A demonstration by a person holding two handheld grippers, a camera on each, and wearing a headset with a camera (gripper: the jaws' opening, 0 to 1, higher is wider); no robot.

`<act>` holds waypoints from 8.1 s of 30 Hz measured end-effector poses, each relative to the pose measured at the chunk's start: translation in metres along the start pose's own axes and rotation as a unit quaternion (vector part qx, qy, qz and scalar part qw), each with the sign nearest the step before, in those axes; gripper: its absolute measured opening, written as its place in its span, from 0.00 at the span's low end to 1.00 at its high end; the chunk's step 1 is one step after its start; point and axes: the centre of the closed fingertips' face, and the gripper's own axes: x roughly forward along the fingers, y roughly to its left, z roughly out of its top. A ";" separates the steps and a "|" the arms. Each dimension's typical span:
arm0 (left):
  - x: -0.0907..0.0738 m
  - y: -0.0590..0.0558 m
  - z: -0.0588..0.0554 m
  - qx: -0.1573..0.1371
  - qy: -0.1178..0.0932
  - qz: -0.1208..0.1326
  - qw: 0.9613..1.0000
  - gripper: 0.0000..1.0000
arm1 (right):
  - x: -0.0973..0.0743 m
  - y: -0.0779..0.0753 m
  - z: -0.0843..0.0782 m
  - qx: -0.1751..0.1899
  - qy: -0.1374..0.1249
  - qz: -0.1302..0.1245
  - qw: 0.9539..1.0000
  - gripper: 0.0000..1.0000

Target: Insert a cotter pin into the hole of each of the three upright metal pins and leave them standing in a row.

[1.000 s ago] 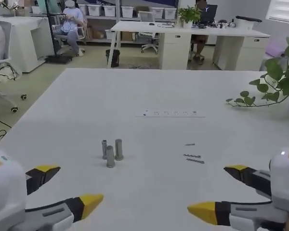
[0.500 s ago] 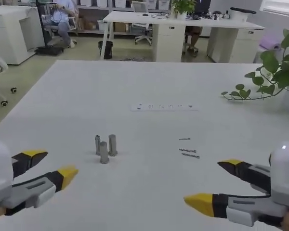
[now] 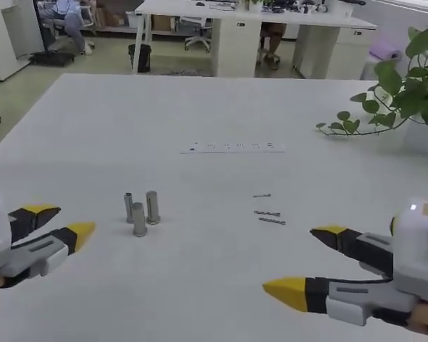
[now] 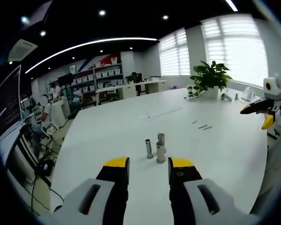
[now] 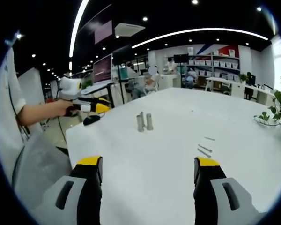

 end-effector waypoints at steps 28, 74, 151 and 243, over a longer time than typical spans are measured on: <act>0.085 0.009 -0.017 0.005 0.027 -0.022 0.999 0.24 | 0.008 -0.014 0.002 0.018 -0.001 -0.013 1.000 0.80; 0.139 0.003 -0.028 0.021 0.037 -0.073 0.996 0.07 | 0.014 -0.019 -0.017 0.020 0.028 -0.013 0.999 0.80; 0.061 -0.123 -0.040 0.055 0.042 -0.234 0.970 0.07 | 0.006 0.011 -0.030 0.014 0.048 0.035 0.998 0.94; 0.034 -0.154 -0.025 0.007 0.021 -0.240 0.971 0.85 | 0.021 -0.066 -0.018 -0.024 0.055 -0.008 0.998 0.56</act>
